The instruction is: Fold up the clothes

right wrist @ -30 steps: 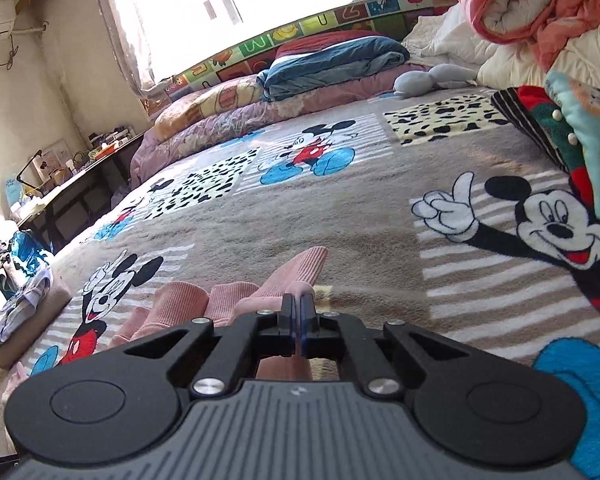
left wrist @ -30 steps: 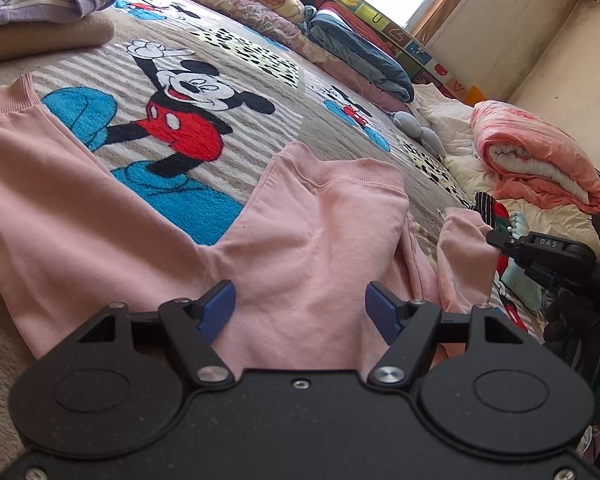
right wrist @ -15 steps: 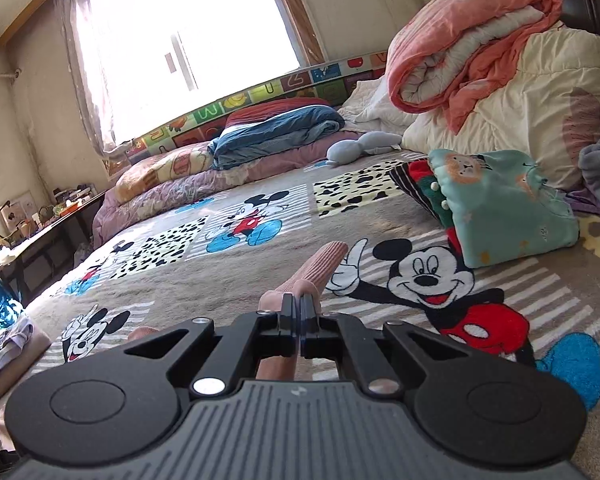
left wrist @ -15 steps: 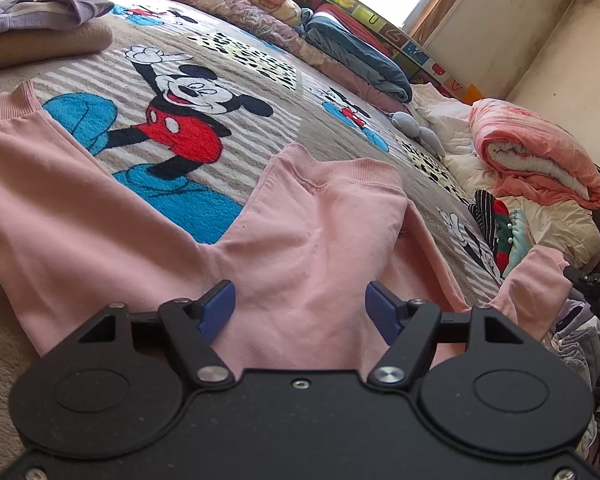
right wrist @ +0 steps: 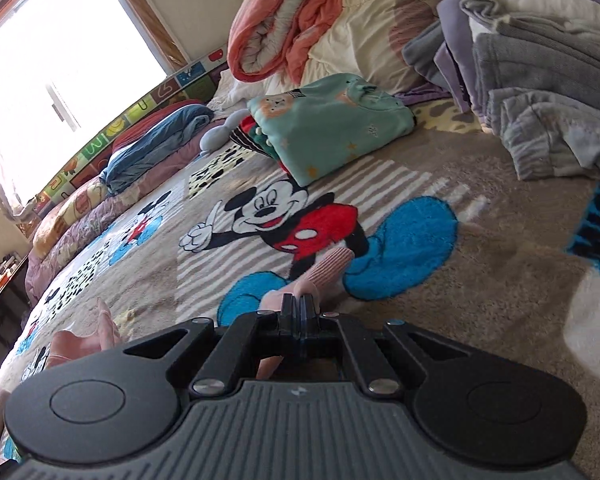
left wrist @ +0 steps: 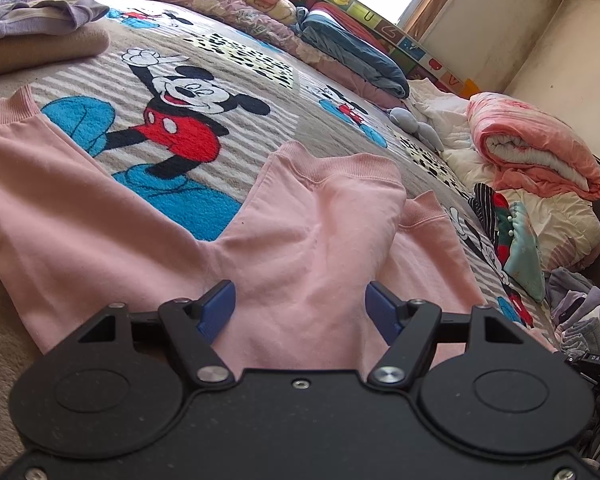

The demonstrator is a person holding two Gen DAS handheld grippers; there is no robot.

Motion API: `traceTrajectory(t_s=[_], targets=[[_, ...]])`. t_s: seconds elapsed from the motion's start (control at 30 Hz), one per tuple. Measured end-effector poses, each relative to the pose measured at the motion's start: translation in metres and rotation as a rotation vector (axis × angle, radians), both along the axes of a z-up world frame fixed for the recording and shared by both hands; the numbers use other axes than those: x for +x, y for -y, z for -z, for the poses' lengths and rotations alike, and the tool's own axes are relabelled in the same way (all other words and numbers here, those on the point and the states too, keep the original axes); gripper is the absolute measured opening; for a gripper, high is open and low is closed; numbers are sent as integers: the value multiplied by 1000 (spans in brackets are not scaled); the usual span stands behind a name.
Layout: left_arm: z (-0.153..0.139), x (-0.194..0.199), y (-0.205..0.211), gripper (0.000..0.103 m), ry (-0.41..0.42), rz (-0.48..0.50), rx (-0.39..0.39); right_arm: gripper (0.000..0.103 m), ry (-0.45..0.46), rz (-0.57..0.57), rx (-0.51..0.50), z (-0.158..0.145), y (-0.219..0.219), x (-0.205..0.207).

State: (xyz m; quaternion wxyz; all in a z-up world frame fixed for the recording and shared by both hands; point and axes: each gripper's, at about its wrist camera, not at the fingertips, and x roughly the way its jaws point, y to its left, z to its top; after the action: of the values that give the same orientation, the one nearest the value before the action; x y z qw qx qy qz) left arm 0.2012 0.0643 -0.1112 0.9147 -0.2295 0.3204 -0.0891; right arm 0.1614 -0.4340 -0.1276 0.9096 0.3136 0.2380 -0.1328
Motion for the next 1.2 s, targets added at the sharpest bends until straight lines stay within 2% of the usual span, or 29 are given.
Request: traceTrajectory(t_s=[0.1,0.27,0.4,0.53,0.63,0.77,0.97,1.0,1.03,1.07,1.13,1.2], targets=[[0,0,0,71,1,2,4,4,-32,9,12,13,4,-2],[-3,-2,1,71,10,-1,13,6,-45,-4,21,18,7,0],[-7,-6,3,71,29,1,38,16,-15,15,66,17,15,-4],[-11,-9,3,71,51,-4,62,34,28,39,144,21,24,-12],[-14,-14,5,71,68,3,78,39,65,60,232,28,32,-16],[-19,-21,11,71,97,23,124,47,99,81,300,34,44,-7],[-18,-20,19,71,116,49,159,46,115,53,352,43,53,24],[-17,-19,20,71,117,50,159,41,118,22,369,43,51,29],[-17,-18,21,71,119,53,160,23,118,-16,371,42,48,33],[-17,-17,22,71,122,56,160,15,126,-39,355,38,43,35],[-18,-19,24,71,132,69,159,13,157,-34,283,26,36,31],[-20,-21,27,71,144,84,166,13,153,14,288,29,42,24]])
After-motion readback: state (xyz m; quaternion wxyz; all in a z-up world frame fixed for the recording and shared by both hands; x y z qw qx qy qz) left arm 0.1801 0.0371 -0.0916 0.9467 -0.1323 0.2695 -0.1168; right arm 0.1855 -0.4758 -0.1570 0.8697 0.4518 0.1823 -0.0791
